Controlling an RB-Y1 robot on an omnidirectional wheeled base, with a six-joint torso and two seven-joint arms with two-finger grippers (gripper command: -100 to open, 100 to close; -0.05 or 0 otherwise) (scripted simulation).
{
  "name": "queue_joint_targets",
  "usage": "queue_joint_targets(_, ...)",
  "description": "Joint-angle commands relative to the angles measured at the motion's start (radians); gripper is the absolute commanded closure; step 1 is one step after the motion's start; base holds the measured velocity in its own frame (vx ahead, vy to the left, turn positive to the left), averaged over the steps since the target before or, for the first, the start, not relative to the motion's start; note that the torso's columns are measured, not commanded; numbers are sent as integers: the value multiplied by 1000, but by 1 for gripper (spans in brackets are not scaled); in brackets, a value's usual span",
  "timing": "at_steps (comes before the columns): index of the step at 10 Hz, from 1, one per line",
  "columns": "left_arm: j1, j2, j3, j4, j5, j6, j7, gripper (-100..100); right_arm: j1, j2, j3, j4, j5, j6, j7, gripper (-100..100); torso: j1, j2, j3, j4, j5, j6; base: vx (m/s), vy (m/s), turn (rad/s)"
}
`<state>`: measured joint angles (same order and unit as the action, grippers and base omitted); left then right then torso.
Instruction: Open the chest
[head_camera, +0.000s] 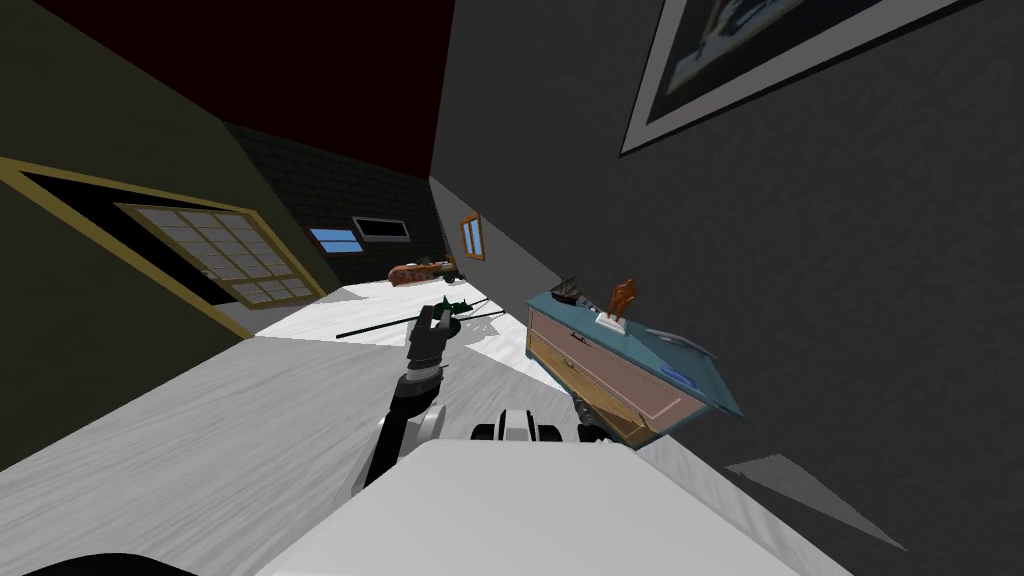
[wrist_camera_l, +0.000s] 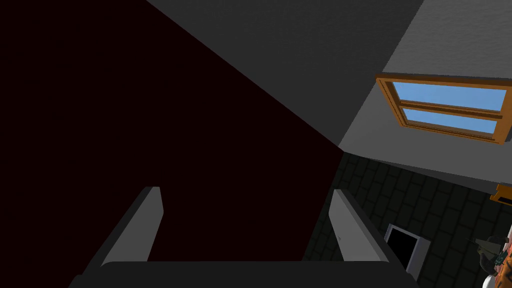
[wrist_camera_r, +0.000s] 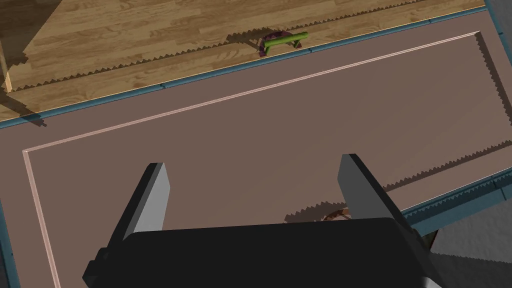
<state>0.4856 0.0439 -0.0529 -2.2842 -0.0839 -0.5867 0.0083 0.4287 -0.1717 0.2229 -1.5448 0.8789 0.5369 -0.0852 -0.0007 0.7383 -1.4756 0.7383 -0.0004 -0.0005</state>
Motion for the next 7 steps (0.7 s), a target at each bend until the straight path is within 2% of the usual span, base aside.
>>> queue_joint_targets(1, 0, 0, 0, 0, 0, 0, 0, 0, -20, 1, 17, 80, 69, 79, -11, -100, 1, -1, -1, 0, 0, 1, 44, 37, 121)
queue_joint_targets(2, 0, 0, 0, 0, 0, 0, 0, 0, -20, 1, 17, 100, 82, 111, -11, -100, 1, -1, -1, 0, 1, 0, 45, 45, 74)
queue_joint_targets(3, 0, 0, 0, 0, 0, 0, 0, 0, -20, 1, 17, 100, 82, 124, -11, -100, 2, -1, -1, -1, 1, 1, 26, 22, -1)
queue_joint_targets(4, 0, 0, 0, 0, 0, 0, 0, 0, -34, 0, 28, 153, 129, 162, -15, -100, 0, 0, 0, 0, 0, 1, 43, 20, 158)
queue_joint_targets(5, 0, 0, 0, 0, 0, 0, 0, 0, -34, 0, 28, 156, 129, 192, -15, -100, 0, 0, 0, 0, 0, 0, 45, 19, 76)
queue_joint_targets(6, 0, 0, 0, 0, 0, 0, 0, 0, -49, -1, 39, 189, 172, 224, -18, -100, 0, 0, -1, 0, 0, 1, 54, 21, 133)
queue_joint_targets(7, 0, 0, 0, 0, 0, 0, 0, 0, -49, -1, 39, 211, 173, 252, -18, -100, 1, -1, -1, 0, 0, 0, 55, 17, 79)
